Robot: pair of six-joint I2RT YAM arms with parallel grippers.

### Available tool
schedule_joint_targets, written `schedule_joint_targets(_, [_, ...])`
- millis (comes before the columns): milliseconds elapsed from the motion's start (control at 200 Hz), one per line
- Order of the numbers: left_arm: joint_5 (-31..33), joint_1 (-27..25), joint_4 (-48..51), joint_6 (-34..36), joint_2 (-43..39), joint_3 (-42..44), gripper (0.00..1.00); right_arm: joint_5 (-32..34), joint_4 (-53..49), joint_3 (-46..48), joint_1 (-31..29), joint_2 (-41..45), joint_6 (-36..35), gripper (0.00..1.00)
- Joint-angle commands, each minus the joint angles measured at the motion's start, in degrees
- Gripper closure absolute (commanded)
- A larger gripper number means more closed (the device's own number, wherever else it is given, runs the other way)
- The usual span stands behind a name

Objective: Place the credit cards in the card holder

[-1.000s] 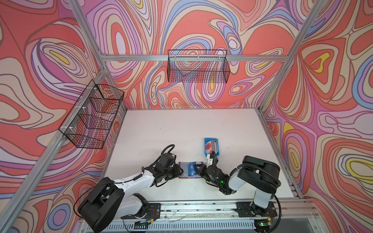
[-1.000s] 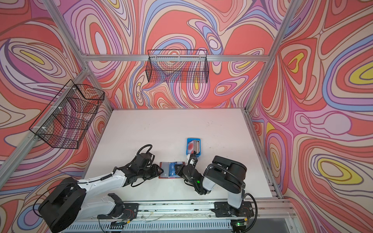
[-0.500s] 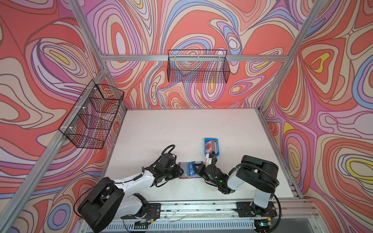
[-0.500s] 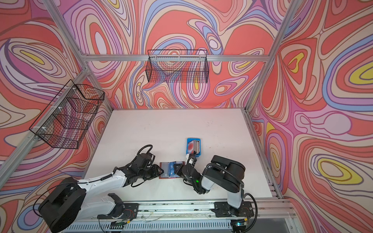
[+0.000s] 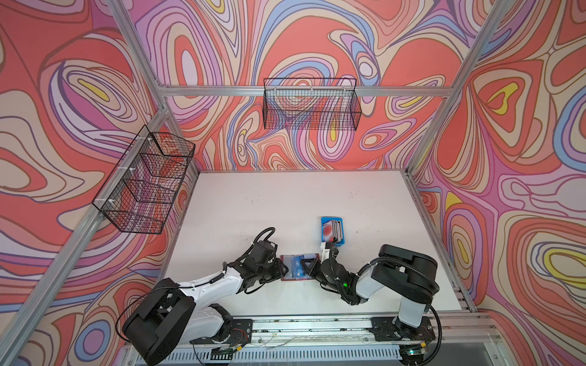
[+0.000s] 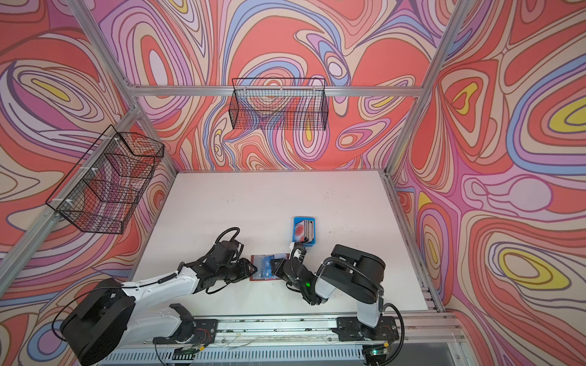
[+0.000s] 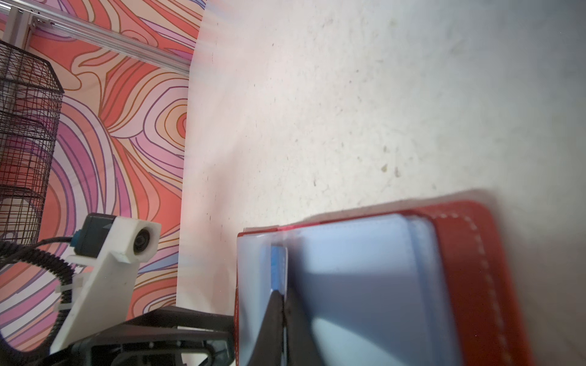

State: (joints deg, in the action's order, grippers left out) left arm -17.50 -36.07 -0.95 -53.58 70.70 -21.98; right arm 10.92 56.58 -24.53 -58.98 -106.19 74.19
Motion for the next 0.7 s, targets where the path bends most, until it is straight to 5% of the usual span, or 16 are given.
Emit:
schedule_joint_targets(0, [0.3, -0.3, 0.7, 0.5, 0.1, -0.5, 0.63, -1.0, -5.6, -0.9, -1.2, -1.4, -0.4, 1.0])
schedule_joint_targets(235, [1.9, -0.3, 2.4, 1.0, -0.8, -0.8, 0.65, 2.7, -18.3, -4.9, -1.7, 1.9, -2.7, 1.0])
schedule_joint_targets(386, [4.6, -0.3, 4.9, 1.3, -3.1, -0.9, 0.65, 8.4, -33.3, -9.0, -2.3, 8.9, -6.5, 0.76])
schedule_joint_targets(696, [8.5, -0.3, 8.0, 1.2, -8.7, -0.3, 0.63, 15.8, -49.0, -13.3, -3.7, 17.2, -9.8, 0.58])
